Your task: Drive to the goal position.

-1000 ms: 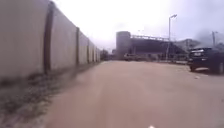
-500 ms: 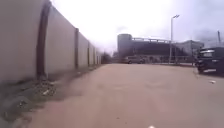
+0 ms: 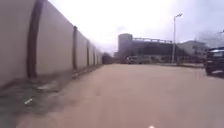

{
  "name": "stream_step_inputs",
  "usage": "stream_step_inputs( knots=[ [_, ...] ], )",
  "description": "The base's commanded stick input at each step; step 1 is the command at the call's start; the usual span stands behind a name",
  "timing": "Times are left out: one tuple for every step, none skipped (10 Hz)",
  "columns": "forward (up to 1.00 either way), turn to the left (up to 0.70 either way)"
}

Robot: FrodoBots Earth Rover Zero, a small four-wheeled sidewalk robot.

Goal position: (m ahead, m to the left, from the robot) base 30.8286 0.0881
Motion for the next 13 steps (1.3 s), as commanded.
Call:
stream_step_inputs(
  knots=[
    [1.0, 0.0],
    [1.0, 0.0],
    [1.0, 0.0],
    [1.0, 0.0],
    [1.0, 0.0],
    [1.0, 0.0],
    [1.0, 0.0],
    [1.0, 0.0],
    [1.0, 0.0],
    [1.0, 0.0],
    [1.0, 0.0],
    [1.0, 0.0],
    [1.0, 0.0]
  ],
)
